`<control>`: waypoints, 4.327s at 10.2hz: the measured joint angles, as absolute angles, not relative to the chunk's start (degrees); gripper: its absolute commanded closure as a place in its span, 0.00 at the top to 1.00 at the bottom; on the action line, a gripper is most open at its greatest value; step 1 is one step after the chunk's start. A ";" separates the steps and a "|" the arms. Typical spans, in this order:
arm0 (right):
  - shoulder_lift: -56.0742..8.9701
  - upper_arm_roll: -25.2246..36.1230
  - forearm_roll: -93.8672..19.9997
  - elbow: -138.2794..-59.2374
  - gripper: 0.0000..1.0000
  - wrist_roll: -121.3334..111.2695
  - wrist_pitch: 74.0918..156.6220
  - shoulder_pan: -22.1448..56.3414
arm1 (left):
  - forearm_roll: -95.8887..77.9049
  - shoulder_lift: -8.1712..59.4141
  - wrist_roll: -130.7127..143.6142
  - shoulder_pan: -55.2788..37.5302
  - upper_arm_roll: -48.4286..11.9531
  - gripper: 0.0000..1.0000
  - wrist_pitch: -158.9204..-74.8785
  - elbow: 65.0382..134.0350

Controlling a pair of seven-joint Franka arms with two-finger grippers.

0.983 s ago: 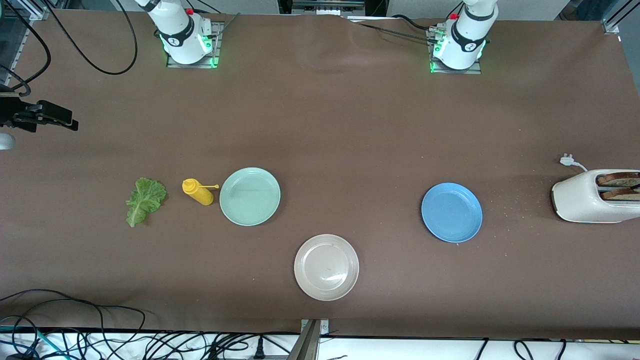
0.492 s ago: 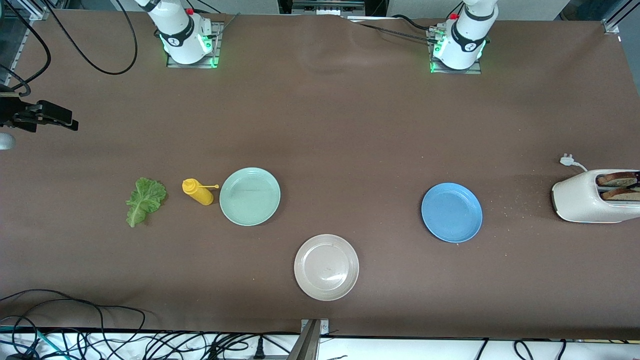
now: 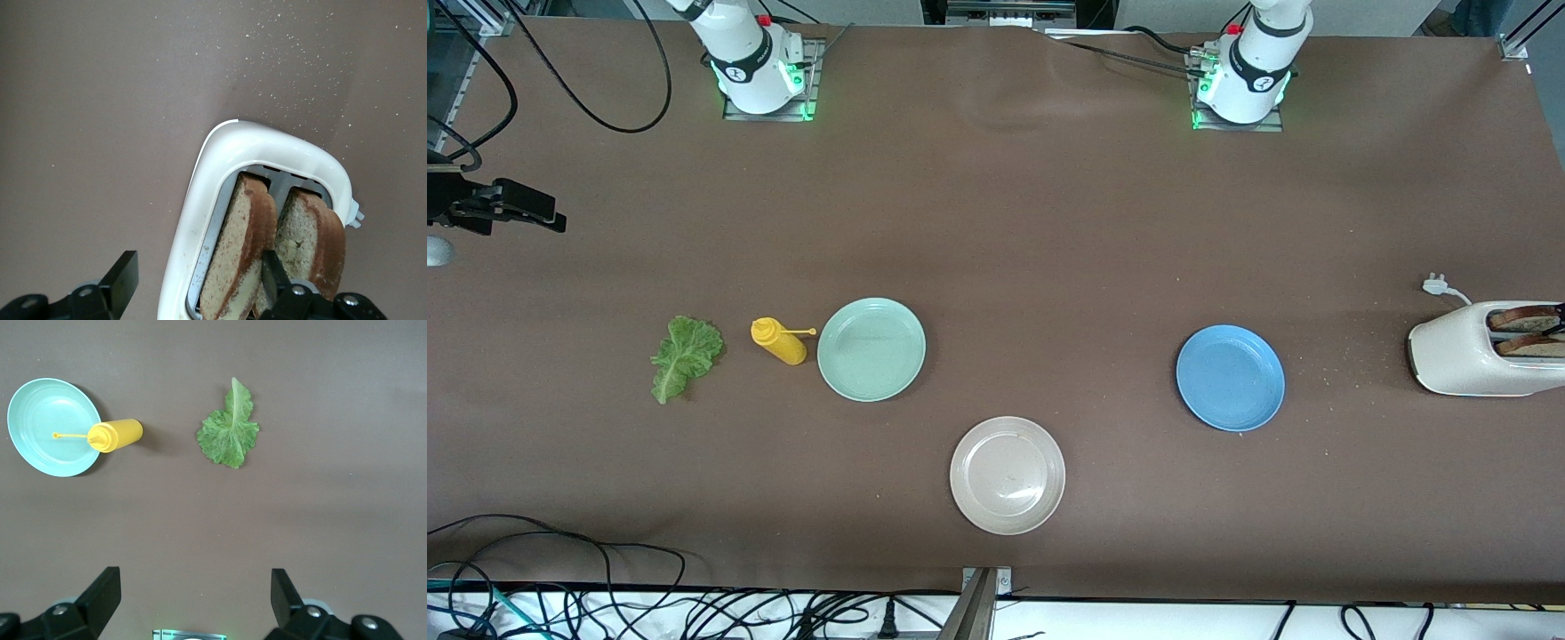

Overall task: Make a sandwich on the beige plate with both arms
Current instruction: 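Lower the open left gripper onto the toast slices in the toaster, then close the left gripper on one toast slice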

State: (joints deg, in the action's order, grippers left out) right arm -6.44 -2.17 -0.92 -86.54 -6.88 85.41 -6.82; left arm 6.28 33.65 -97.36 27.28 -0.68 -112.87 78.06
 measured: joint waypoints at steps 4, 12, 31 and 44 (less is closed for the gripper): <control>-6.44 -2.15 -0.92 -86.54 1.00 -6.88 85.41 -6.83 | 6.28 32.01 -97.36 27.42 -0.68 0.85 -110.94 78.06; -6.44 -2.15 -0.92 -86.54 1.00 -6.88 85.19 -6.83 | 6.28 31.88 -97.36 28.65 -0.68 0.85 -109.98 79.72; -6.44 -2.14 -0.92 -86.54 1.00 -6.88 85.12 -6.83 | 6.29 31.93 -97.32 28.32 -0.95 0.87 -111.11 79.87; -6.44 -2.14 -0.92 -86.54 1.00 -6.88 85.09 -6.84 | 6.29 35.28 -97.32 28.28 -0.94 0.30 -111.39 77.72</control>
